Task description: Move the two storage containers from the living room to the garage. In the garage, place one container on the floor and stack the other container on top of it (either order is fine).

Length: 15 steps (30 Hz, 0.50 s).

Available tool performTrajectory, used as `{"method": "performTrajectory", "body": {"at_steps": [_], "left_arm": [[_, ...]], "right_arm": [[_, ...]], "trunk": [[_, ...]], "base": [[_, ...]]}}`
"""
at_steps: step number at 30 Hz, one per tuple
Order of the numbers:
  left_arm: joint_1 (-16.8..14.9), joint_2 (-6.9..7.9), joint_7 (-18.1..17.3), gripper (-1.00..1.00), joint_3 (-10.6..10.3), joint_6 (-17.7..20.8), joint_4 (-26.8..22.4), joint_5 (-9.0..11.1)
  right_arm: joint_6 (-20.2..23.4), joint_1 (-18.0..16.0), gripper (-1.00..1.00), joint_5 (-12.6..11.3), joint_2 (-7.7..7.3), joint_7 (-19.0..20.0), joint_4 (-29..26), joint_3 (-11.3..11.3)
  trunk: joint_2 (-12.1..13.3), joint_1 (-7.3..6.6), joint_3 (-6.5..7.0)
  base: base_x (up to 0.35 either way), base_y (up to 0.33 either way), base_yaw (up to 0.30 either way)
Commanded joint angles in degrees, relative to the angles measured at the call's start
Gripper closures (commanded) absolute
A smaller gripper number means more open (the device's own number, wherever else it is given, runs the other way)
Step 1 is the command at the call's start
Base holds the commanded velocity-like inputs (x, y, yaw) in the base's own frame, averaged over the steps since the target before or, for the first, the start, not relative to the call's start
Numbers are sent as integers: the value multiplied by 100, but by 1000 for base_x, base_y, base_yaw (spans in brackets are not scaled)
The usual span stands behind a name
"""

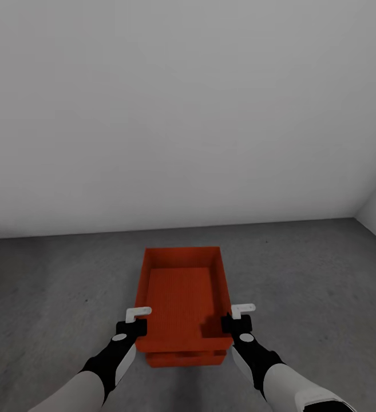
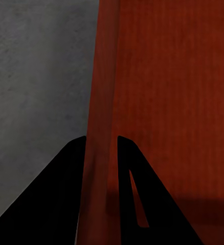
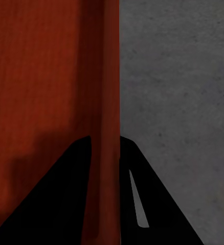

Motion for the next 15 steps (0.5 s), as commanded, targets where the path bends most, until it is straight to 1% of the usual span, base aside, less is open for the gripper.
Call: {"method": "performTrajectory", "body": {"at_steps": [1, 15], "left_arm": [[1, 4, 350, 100, 44, -5, 14, 9], [1, 4, 350, 100, 44, -6, 15, 9]], "right_arm": [[-15, -9, 100, 97, -8, -72, -24, -128], [-15, -9, 100, 97, -10, -72, -25, -128]], "trunk": [[-44, 22, -22], [-605, 329, -274]], "base": [[0, 0, 0], [0, 0, 0]]}}
